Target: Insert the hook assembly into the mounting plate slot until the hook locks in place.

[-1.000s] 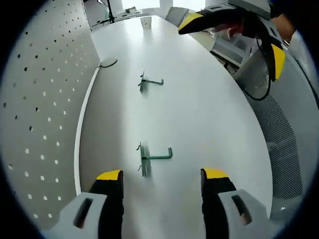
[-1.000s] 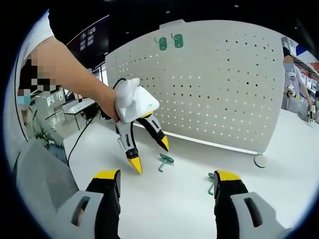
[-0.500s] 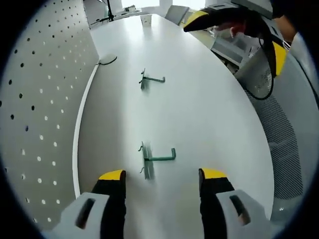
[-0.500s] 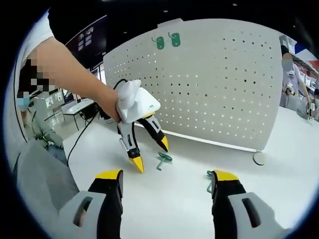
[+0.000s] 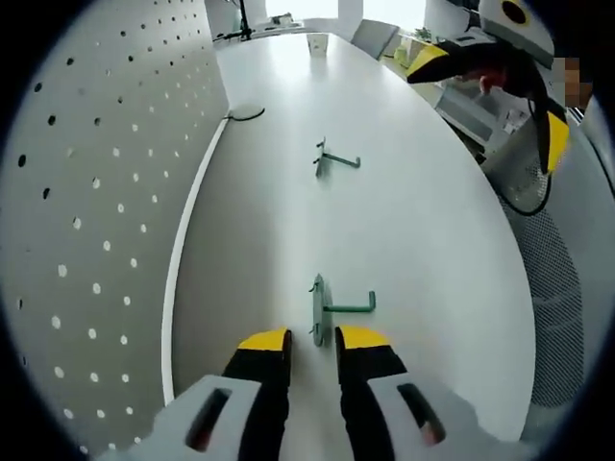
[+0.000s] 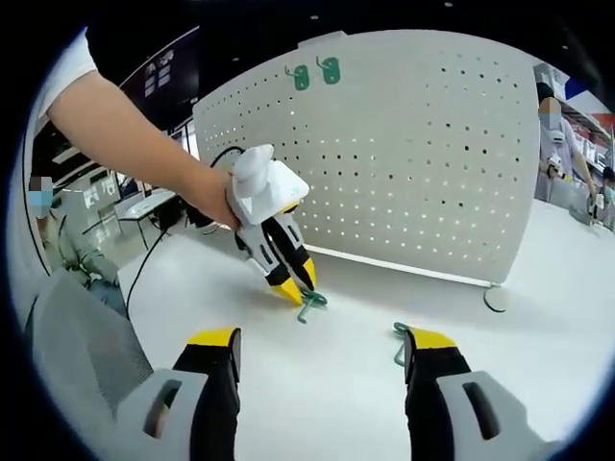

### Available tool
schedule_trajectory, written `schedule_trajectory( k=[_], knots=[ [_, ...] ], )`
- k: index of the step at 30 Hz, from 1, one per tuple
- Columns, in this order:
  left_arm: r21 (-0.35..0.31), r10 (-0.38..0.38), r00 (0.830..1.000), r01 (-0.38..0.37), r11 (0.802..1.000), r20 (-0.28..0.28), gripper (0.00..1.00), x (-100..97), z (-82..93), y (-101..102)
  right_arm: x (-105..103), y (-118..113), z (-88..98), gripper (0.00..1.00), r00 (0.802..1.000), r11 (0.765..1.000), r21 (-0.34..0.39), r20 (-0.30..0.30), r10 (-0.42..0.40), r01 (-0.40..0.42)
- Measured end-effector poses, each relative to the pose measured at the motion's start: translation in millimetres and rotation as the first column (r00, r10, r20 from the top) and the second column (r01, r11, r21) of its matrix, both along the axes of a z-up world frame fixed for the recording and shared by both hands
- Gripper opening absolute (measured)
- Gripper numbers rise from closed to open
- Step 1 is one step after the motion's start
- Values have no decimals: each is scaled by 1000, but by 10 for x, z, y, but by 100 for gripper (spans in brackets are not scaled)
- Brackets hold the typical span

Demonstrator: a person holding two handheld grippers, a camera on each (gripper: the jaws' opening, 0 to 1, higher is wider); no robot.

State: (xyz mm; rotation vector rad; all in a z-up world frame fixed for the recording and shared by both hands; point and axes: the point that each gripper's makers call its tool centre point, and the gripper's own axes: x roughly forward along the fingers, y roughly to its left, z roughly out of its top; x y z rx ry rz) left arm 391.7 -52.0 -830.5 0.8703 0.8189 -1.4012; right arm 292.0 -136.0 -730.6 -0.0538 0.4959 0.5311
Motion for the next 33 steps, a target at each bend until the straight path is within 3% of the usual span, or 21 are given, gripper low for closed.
schedule_trajectory(
  k=[16,33],
  knots=[
    [-26,3,998,-1,1000,58,7,15,-1,-29,-6,-12,4,64,1000,1000,-3,-1,-2,2],
    [-22,34,998,-33,999,59,3,24,4,-26,-9,-36,14,63,1000,1000,-1,-2,-8,8]
  ],
)
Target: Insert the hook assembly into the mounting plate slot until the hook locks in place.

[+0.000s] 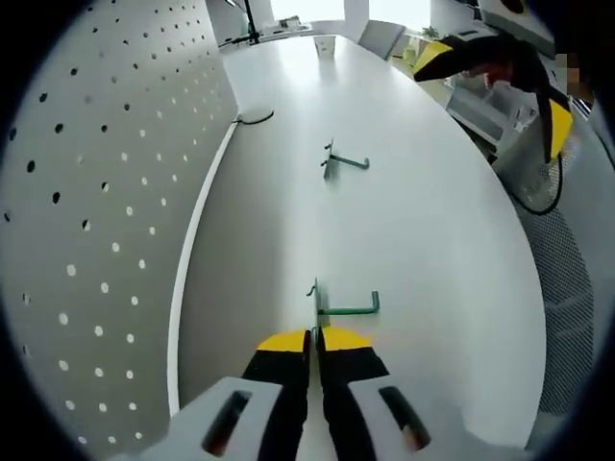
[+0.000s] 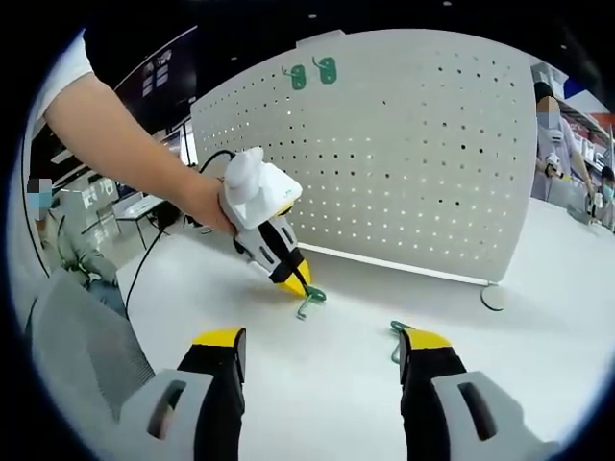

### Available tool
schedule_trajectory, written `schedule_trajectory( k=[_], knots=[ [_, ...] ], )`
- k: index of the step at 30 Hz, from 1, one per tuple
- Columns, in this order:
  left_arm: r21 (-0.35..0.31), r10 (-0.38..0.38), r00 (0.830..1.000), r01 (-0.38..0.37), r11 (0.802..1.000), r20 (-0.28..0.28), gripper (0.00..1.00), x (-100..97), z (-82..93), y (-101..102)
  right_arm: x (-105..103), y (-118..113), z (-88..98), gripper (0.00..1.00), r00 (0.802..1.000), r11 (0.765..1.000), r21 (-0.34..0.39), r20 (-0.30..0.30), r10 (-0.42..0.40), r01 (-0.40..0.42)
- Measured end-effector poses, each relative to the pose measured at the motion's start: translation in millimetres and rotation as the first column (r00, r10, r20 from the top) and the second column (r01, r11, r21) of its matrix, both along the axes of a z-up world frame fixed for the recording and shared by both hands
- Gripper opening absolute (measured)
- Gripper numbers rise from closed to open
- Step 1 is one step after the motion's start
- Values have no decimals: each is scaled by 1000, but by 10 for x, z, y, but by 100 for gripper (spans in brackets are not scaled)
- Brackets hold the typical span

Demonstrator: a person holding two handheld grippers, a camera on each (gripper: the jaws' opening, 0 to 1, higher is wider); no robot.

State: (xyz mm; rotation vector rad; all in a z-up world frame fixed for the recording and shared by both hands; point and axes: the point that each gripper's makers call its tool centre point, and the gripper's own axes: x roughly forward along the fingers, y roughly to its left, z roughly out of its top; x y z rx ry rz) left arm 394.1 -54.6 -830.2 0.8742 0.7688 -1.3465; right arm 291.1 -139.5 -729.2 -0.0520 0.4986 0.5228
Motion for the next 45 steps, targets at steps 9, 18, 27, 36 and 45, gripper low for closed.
schedule_trajectory(
  k=[9,18,27,36,45],
  knots=[
    [-7,8,1000,-8,1000,-9,2,9,-1,3,6,5,3,63,1000,1000,-1,2,-1,1],
    [-97,67,997,-71,993,-44,2,2,29,-14,16,18,33,64,1000,1000,23,9,-2,2],
    [-205,95,995,-98,974,-22,2,10,211,-15,7,67,63,64,1000,999,47,14,10,-11],
    [-296,172,985,-173,940,-28,2,61,384,-2,13,94,117,64,999,998,56,34,18,-20],
    [-393,210,977,-204,897,-28,2,78,653,-41,19,117,149,64,998,998,64,53,25,-28]
  ],
)
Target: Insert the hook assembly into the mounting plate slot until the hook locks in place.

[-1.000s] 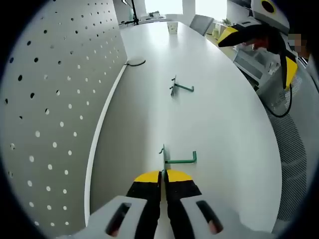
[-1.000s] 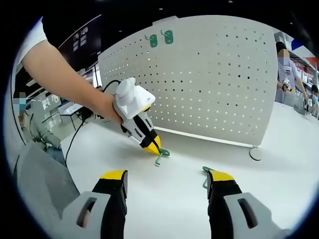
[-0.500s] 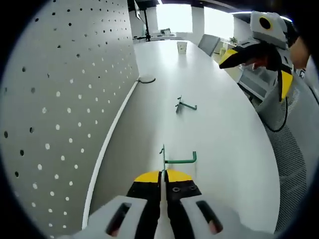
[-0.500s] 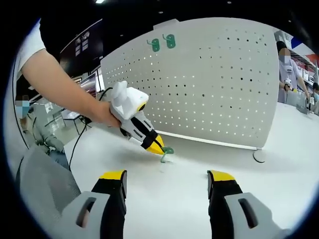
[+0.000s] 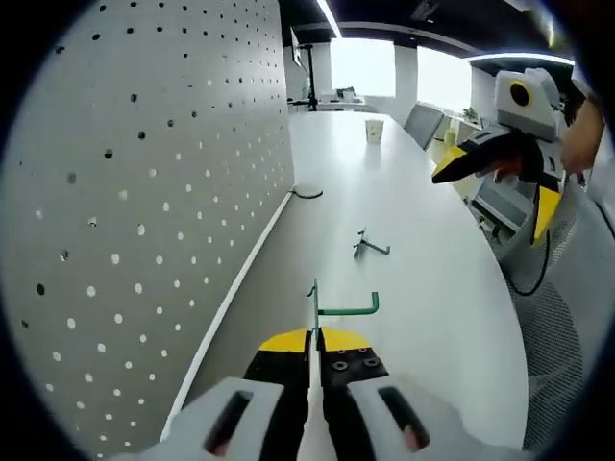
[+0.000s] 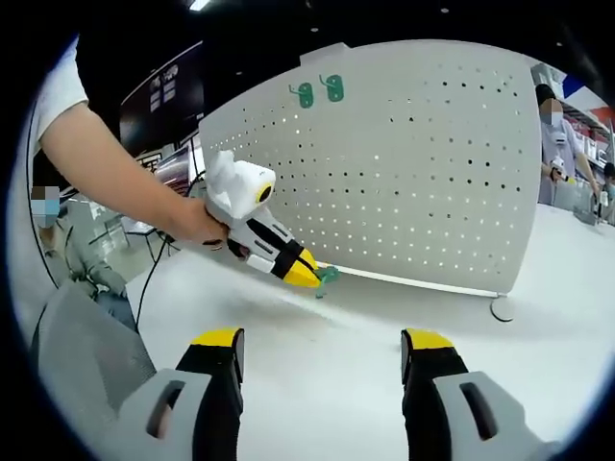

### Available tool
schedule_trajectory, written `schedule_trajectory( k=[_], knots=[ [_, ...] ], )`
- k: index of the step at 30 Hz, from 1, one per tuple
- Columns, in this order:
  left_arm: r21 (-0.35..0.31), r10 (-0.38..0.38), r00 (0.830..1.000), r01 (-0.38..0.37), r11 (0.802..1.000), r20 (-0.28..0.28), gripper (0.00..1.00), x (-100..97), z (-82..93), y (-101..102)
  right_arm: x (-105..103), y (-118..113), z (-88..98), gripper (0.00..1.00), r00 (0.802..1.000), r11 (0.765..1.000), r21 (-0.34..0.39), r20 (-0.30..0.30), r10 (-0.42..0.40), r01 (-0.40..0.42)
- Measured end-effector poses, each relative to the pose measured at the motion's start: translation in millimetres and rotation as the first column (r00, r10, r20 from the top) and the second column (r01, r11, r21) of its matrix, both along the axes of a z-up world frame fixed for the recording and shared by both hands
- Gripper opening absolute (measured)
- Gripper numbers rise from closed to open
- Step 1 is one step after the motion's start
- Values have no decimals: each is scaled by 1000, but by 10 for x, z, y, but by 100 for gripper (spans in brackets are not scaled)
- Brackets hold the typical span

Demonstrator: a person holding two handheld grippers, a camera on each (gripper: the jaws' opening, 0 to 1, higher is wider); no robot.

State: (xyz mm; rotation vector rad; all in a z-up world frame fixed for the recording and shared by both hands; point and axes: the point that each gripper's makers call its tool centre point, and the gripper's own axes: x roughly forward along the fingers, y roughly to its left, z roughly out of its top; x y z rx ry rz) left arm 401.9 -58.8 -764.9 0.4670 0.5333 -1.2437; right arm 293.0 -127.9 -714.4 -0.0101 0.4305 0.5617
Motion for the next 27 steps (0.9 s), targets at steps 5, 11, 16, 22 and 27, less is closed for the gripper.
schedule_trajectory(
  k=[5,11,16,22,27],
  knots=[
    [-75,23,999,-21,997,25,2,-26,183,-63,9,15,55,65,1000,1000,6,26,6,-6],
    [-127,37,997,-28,992,70,2,-39,358,-131,29,5,127,65,999,1000,25,53,-5,4],
    [-199,65,993,-44,979,97,2,-39,549,-193,33,28,154,65,998,999,35,64,2,-4],
    [-265,100,989,-69,962,105,2,-46,713,-207,28,43,218,65,996,999,41,91,7,-11],
    [-327,119,986,-75,942,115,2,-83,869,-205,30,53,278,65,994,998,58,113,9,-16]
  ],
)
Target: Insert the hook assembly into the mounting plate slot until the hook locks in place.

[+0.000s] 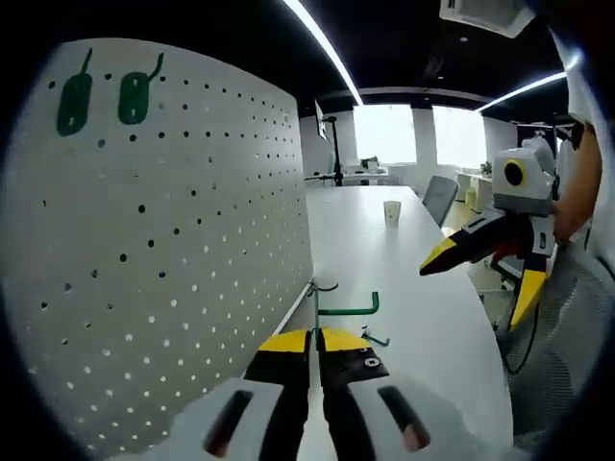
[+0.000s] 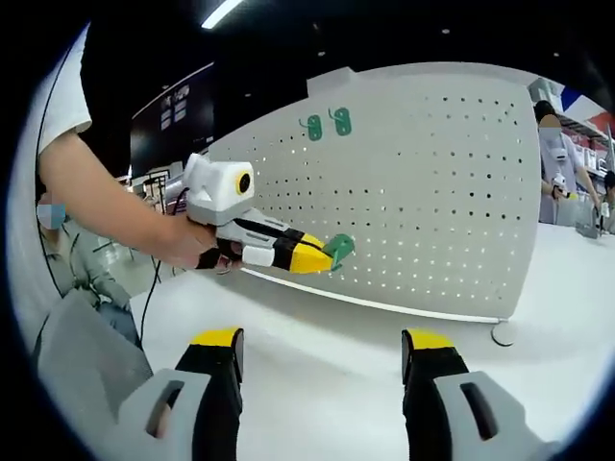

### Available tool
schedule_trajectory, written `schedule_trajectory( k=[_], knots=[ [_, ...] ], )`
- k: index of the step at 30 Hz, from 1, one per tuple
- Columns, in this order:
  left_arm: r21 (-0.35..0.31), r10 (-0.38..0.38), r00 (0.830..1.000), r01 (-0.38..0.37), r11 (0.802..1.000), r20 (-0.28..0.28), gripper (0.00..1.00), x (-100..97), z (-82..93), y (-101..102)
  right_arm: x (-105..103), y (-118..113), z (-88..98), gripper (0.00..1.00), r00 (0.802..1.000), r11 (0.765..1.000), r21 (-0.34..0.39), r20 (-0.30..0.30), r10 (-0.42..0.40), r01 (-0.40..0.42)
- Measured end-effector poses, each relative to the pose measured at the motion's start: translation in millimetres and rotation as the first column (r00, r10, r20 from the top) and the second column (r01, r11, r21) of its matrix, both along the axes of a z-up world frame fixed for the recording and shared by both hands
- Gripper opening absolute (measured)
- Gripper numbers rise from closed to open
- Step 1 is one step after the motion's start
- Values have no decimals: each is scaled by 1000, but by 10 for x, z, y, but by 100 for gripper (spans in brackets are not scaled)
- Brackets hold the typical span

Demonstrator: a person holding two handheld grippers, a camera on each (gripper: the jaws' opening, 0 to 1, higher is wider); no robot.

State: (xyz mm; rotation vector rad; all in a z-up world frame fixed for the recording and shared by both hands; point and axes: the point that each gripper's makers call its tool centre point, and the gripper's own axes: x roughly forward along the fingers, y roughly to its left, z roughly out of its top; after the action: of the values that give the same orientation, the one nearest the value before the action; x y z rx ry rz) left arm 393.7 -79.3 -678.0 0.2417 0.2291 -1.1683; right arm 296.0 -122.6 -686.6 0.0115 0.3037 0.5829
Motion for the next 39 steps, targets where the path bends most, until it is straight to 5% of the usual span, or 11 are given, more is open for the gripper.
schedule_trajectory(
  k=[11,16,23,34,39],
  knots=[
    [-139,60,997,-52,989,49,2,-106,376,114,-10,49,37,65,1000,1000,-1,21,20,-20],
    [-228,100,991,-79,971,83,2,-171,677,172,-17,60,41,65,1000,1000,-5,20,23,-23],
    [-284,127,987,-94,954,101,2,-256,874,208,-17,64,70,64,999,1000,1,28,26,-26],
    [-290,146,986,-115,950,85,3,-269,845,256,-19,82,184,63,997,999,8,74,33,-33],
    [-286,147,986,-117,951,84,3,-273,832,255,-40,117,411,59,992,986,155,117,37,-56]
  ],
)
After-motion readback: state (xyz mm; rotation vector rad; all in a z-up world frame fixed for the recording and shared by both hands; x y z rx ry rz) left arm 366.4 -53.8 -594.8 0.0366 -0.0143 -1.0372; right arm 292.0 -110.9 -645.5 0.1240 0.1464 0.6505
